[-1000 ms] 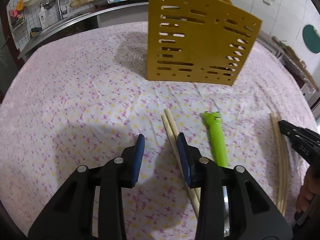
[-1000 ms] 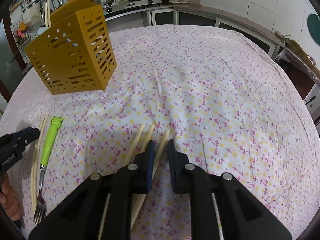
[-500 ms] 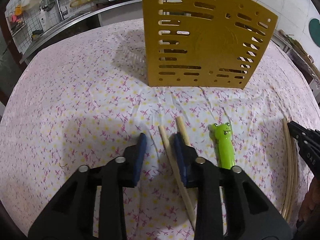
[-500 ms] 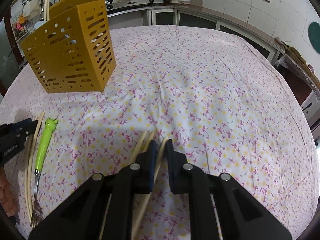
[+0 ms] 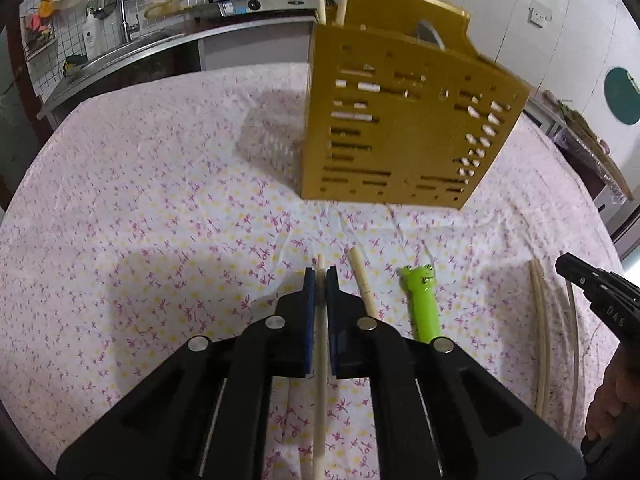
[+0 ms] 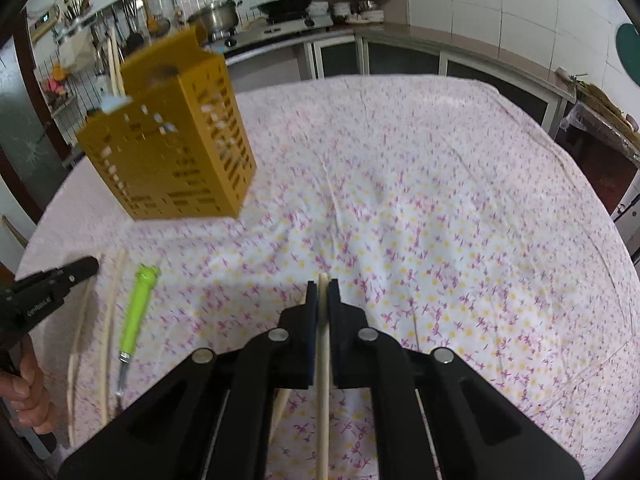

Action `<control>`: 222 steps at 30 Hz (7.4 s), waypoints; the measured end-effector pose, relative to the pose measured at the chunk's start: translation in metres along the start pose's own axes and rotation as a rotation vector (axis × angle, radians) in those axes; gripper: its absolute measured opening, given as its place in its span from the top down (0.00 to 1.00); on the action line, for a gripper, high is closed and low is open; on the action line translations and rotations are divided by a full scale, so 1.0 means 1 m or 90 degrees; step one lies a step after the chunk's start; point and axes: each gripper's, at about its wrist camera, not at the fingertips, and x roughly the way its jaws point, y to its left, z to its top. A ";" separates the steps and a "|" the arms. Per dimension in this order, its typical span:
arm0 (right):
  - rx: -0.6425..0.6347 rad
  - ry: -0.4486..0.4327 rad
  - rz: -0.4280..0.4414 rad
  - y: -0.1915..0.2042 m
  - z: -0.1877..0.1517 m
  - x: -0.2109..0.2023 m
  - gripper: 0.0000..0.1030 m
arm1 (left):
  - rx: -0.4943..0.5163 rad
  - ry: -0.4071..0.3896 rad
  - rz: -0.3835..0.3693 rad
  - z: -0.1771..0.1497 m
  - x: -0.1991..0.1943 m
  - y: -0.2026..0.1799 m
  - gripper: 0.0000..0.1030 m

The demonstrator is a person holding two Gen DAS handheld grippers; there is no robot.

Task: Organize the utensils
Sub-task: 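Grasp another wooden chopstick with the left tool and lift it, then lift and carry the held chopsticks in both tools up over the yellow basket, then lower the chopsticks into the yellow basket and open both tools, then move both tools back down to the remaining chopsticks on the cloth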

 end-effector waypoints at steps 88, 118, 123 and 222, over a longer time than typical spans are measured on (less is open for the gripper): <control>-0.029 -0.240 0.061 0.009 0.035 -0.146 0.95 | -0.017 -0.242 -0.030 0.034 -0.156 0.017 0.96; -0.077 -0.370 0.087 0.046 0.074 -0.217 0.95 | 0.011 -0.382 -0.032 0.082 -0.224 0.000 0.97; -0.081 -0.402 0.090 0.053 0.089 -0.226 0.95 | 0.016 -0.414 -0.028 0.096 -0.235 -0.003 0.97; 0.010 0.011 -0.006 0.009 -0.032 -0.005 0.87 | -0.039 -0.021 -0.026 -0.028 -0.025 0.015 0.73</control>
